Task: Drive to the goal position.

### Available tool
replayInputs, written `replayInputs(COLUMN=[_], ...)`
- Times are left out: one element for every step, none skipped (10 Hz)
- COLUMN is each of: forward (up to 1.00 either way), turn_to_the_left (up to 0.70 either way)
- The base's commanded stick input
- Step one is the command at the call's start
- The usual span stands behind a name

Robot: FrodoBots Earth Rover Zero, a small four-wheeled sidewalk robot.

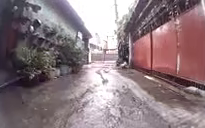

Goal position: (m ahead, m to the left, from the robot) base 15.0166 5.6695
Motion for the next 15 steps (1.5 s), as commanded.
replayInputs(forward=[0.70, 0.70, 0.70, 0.70, 0.70, 0.70, 0.70, 0.70, 0.70, 0.70, 0.70, 0.70, 0.70, 0.70, 0.70], turn_to_the_left=[0.05, 0.21, 0.00, 0.00, 0.00, 0.00, 0.00, 0.00, 0.00, 0.00, 0.00, 0.01, 0.19, 0.00, 0.00])
